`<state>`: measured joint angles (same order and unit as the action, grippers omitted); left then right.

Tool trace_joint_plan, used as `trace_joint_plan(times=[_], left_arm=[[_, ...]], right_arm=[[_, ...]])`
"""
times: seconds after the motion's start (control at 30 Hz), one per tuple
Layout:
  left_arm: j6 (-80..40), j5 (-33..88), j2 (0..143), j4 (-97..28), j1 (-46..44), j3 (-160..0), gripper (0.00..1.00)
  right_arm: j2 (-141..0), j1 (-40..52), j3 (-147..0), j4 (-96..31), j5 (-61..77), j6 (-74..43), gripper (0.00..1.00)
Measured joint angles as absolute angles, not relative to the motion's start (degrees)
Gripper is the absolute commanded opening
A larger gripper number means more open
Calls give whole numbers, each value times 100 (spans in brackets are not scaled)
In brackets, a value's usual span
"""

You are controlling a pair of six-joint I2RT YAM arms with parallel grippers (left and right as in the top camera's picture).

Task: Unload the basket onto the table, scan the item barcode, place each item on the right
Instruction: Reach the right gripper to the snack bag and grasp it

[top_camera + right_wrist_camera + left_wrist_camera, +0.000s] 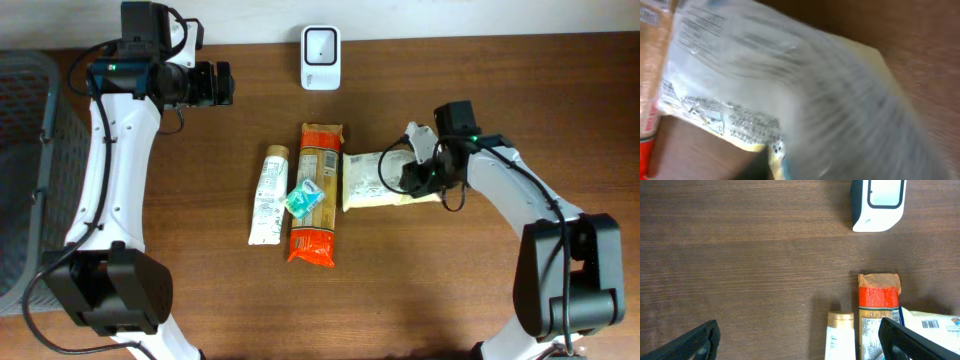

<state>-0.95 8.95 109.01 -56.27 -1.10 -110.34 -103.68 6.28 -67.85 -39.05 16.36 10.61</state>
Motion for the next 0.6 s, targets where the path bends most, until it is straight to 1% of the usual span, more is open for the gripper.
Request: trace_joint_plan(times=[0.1, 0.17, 0.23, 0.33, 0.43, 0.5, 0.53, 0.57, 0.6], left_arm=[[-95, 895, 10899, -5629, -110, -11034, 99], [-95, 895, 10901, -5627, -110, -11034, 99], [-95, 895, 10899, -5629, -110, -11034, 99], [-95, 895, 10901, -5627, -110, -11034, 99], [-95, 895, 10901, -5629, -110, -11034, 99], [-95, 895, 10899, -5629, -110, -11034, 99], [-95, 895, 10901, -5629, -110, -11034, 99], [-95, 895, 10899, -5627, -110, -11034, 99], [-95, 895, 10901, -5627, -110, -11034, 99]], right_arm=[[-10383, 626, -7295, -4510, 1549, 1107, 99], [-10383, 521, -7631, -4764, 1616, 633, 99], [-10383, 91, -7684, -4759, 2115, 110, 99], [-10733, -425, -7693, -4668, 2598, -172, 99], [-11646, -451, -7693, -4309, 3450, -211, 99], [-11780, -408, -7706, -4049, 4016, -242, 99], [-11839, -346, -7719, -3979, 4160, -257, 94], [-11909, -246, -7754, -3885, 4294, -274, 79], [-11970, -134, -7776, -3785, 4381, -279, 61]])
